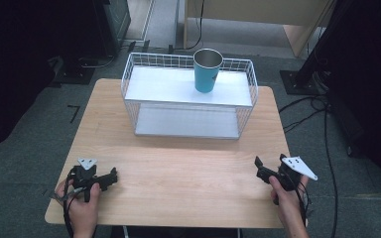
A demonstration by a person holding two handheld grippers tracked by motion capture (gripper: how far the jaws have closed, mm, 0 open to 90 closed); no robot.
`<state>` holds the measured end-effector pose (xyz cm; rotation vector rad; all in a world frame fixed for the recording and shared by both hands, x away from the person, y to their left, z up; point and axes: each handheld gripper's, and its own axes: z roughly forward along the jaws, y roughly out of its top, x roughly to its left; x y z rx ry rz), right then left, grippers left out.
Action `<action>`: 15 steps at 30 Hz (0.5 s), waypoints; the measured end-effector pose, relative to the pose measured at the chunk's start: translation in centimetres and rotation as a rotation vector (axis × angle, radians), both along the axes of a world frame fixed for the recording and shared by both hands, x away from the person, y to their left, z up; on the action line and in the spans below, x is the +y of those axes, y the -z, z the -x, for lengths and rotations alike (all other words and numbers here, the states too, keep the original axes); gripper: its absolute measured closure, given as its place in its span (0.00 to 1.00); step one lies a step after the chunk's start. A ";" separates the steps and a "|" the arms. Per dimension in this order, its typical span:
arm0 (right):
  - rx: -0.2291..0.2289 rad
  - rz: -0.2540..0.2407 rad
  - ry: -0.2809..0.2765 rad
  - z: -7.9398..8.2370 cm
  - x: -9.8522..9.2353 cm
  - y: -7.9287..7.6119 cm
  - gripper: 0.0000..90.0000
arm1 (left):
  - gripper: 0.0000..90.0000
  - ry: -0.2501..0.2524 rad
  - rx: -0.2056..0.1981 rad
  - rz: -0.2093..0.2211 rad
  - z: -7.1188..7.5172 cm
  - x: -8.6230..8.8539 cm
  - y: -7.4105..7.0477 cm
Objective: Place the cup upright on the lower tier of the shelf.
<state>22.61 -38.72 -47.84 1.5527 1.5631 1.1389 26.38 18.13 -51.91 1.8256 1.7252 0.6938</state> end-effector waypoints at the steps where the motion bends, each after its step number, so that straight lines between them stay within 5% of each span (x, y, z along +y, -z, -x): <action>1: 0.004 0.000 0.000 0.3 -0.2 0.2 0.06 | 0.00 0.000 0.000 0.000 0.0 0.0 0.0; 15: 0.115 0.024 0.047 2.5 -3.2 3.1 0.06 | 0.00 0.000 -0.001 0.000 0.0 0.0 0.0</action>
